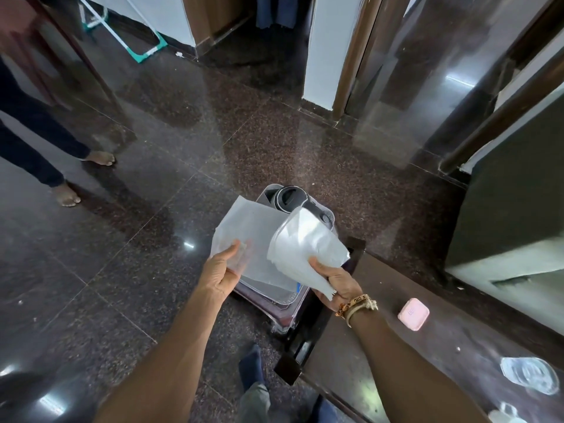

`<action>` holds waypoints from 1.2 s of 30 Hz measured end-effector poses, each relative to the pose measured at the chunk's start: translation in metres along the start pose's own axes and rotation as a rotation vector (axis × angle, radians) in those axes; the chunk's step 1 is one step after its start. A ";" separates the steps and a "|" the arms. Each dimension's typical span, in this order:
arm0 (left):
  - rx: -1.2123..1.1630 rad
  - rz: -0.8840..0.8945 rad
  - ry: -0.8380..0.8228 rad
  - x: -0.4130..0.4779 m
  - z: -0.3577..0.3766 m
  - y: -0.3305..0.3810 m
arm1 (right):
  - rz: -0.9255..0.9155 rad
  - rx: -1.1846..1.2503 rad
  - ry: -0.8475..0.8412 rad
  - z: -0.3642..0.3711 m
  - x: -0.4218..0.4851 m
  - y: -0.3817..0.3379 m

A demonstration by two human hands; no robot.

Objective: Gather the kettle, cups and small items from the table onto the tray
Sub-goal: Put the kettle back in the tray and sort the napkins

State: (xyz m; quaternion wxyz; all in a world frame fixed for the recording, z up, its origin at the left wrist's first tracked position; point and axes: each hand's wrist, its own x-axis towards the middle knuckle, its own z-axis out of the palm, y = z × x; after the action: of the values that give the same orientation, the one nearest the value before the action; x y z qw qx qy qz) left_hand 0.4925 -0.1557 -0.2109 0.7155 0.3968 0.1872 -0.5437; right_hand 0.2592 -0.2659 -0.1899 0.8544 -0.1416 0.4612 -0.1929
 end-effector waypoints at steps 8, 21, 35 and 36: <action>0.480 0.115 0.203 0.005 -0.010 -0.001 | -0.094 -0.276 0.192 0.007 0.022 0.007; 1.558 0.430 0.331 0.053 -0.032 0.000 | -0.150 -0.531 0.375 -0.007 0.069 0.032; 2.446 0.444 -0.009 0.101 -0.050 -0.004 | -0.030 -0.895 0.627 0.003 0.124 0.046; 2.468 0.445 -0.011 0.103 -0.049 -0.006 | -0.027 -0.926 0.653 0.004 0.125 0.046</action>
State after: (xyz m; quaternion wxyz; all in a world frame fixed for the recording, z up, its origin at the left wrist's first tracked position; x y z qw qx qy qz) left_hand 0.5293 -0.1830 -0.3153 -0.0556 0.8221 -0.5198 -0.2254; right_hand 0.3338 -0.2824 -0.2986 0.5134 -0.4406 0.7362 -0.0153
